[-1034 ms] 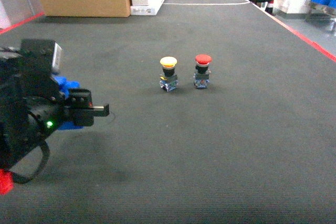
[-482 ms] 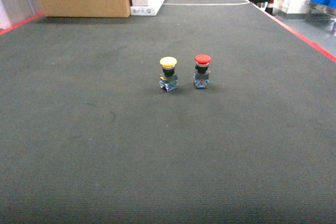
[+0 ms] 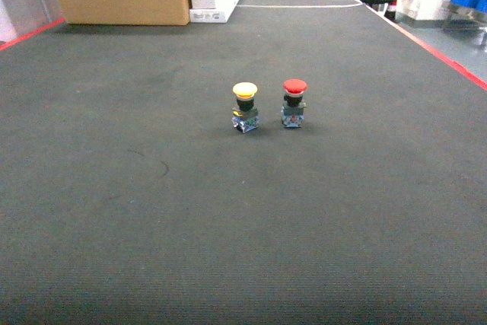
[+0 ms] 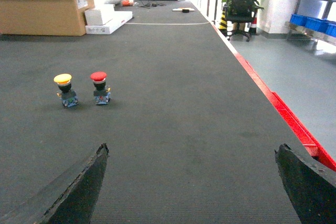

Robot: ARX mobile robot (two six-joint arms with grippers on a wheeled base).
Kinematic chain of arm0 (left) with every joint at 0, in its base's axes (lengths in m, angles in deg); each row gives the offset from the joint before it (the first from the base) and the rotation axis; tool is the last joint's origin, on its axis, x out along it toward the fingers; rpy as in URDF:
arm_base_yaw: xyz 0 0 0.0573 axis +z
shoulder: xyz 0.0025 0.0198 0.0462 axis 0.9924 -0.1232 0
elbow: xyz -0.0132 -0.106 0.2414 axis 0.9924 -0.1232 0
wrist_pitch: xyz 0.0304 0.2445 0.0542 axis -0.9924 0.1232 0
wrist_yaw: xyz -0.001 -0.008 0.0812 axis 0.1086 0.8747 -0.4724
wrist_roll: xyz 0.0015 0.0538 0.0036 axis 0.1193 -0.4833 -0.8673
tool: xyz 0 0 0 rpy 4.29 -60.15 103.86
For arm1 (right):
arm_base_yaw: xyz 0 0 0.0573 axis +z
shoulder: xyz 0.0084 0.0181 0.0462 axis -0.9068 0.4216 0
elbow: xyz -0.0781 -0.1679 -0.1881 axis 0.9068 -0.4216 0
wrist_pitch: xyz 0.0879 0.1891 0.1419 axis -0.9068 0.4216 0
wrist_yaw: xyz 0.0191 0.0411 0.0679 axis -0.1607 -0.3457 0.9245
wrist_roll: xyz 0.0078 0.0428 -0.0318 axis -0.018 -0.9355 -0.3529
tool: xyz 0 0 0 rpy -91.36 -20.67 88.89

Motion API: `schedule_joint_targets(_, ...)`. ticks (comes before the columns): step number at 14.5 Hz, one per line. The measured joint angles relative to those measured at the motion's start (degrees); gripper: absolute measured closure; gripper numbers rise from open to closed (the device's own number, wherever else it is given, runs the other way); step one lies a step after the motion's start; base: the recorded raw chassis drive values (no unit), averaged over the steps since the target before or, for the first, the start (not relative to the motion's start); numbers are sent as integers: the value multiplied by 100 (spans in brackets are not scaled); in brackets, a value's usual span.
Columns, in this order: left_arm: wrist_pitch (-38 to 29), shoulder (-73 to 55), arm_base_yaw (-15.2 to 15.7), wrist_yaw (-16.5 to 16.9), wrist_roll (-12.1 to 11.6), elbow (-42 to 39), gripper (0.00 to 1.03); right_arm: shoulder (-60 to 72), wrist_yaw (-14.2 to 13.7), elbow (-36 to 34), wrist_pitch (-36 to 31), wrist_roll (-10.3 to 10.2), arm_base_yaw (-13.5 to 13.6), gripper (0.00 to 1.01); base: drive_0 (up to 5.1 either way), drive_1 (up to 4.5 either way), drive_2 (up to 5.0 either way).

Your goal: Pick blue part to blue bin on bottom shelf

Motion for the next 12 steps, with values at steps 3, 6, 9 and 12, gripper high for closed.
schedule_joint_targets(3, 2, 0, 0, 0, 0, 0, 58, 0, 0, 0, -2, 0, 0, 3, 0, 0, 0)
schedule_joint_targets(6, 15, -15, 0, 0, 0, 0, 58, 0, 0, 0, 13, 0, 0, 3, 2, -270, 274)
schedule_joint_targets(9, 2, 7, 0, 2, 9, 0, 58, 0, 0, 0, -20, 0, 0, 3, 0, -136, 136)
schedule_joint_targets(12, 2, 22, 4, 2, 13, 0, 58, 0, 0, 0, -13, 0, 0, 3, -75, -75, -75)
